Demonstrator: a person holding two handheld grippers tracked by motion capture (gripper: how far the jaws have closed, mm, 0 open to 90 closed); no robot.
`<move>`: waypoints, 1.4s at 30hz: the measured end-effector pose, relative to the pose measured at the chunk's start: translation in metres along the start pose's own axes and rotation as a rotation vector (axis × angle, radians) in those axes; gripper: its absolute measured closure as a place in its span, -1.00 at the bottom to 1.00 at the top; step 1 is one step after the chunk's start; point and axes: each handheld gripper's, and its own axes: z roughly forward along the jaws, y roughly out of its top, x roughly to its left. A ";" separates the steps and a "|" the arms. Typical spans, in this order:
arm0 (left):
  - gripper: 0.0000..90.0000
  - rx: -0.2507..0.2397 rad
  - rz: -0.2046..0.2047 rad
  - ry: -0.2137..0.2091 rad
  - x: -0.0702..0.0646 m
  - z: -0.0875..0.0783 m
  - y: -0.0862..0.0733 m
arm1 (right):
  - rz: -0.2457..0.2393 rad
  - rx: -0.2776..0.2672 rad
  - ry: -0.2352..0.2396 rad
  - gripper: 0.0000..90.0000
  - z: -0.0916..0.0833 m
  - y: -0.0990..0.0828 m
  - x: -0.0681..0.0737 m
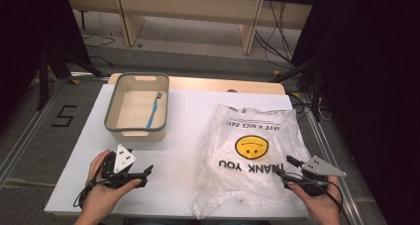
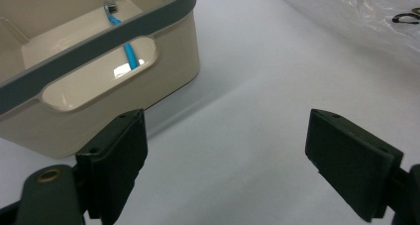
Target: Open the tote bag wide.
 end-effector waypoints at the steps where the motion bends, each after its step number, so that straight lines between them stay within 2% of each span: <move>1: -0.64 -0.001 0.002 -0.001 0.000 0.000 0.000 | 0.000 0.002 0.000 -0.10 0.000 0.000 0.000; 7: -0.64 -0.003 0.006 -0.010 -0.003 0.000 0.001 | -0.003 0.006 0.004 -0.10 0.000 0.000 0.001; 10: -0.64 -0.002 0.007 -0.027 -0.007 0.001 0.002 | -0.005 0.012 0.001 -0.10 0.000 0.000 0.000; 13: -0.64 0.000 0.027 -0.051 -0.015 0.002 0.006 | 0.000 0.021 -0.009 -0.10 0.000 0.001 -0.001; 15: -0.64 0.005 0.048 -0.079 -0.022 0.003 0.010 | -0.009 0.034 -0.022 -0.11 -0.001 0.002 -0.002; 19: -0.64 -0.001 0.064 -0.132 -0.034 0.003 0.019 | -0.027 0.072 -0.055 -0.11 -0.005 0.006 -0.007; 21: -0.64 -0.007 0.071 -0.158 -0.041 0.005 0.023 | -0.017 0.085 -0.063 -0.11 -0.007 0.007 -0.010; 22: -0.64 -0.007 0.071 -0.158 -0.041 0.005 0.023 | -0.016 0.092 -0.068 -0.11 -0.008 0.008 -0.012; 23: -0.63 -0.002 0.085 -0.192 -0.049 0.006 0.028 | -0.017 0.100 -0.073 -0.11 -0.009 0.007 -0.013; 25: -0.63 0.005 0.110 -0.224 -0.056 0.007 0.032 | -0.015 0.121 -0.077 -0.12 -0.010 0.007 -0.016; 27: -0.63 0.009 0.118 -0.248 -0.061 0.008 0.036 | -0.015 0.147 -0.089 -0.12 -0.012 0.006 -0.019; 31: -0.62 0.014 0.145 -0.279 -0.073 0.014 0.043 | -0.001 0.187 -0.090 -0.12 -0.014 0.003 -0.026; 38: -0.60 0.037 0.163 -0.341 -0.093 0.025 0.051 | 0.030 0.250 -0.110 -0.13 -0.017 -0.003 -0.035; 40: -0.60 0.050 0.173 -0.371 -0.100 0.029 0.053 | 0.048 0.289 -0.108 -0.14 -0.016 -0.005 -0.038; 42: -0.59 0.062 0.188 -0.381 -0.106 0.034 0.054 | 0.053 0.316 -0.110 -0.14 -0.016 -0.006 -0.040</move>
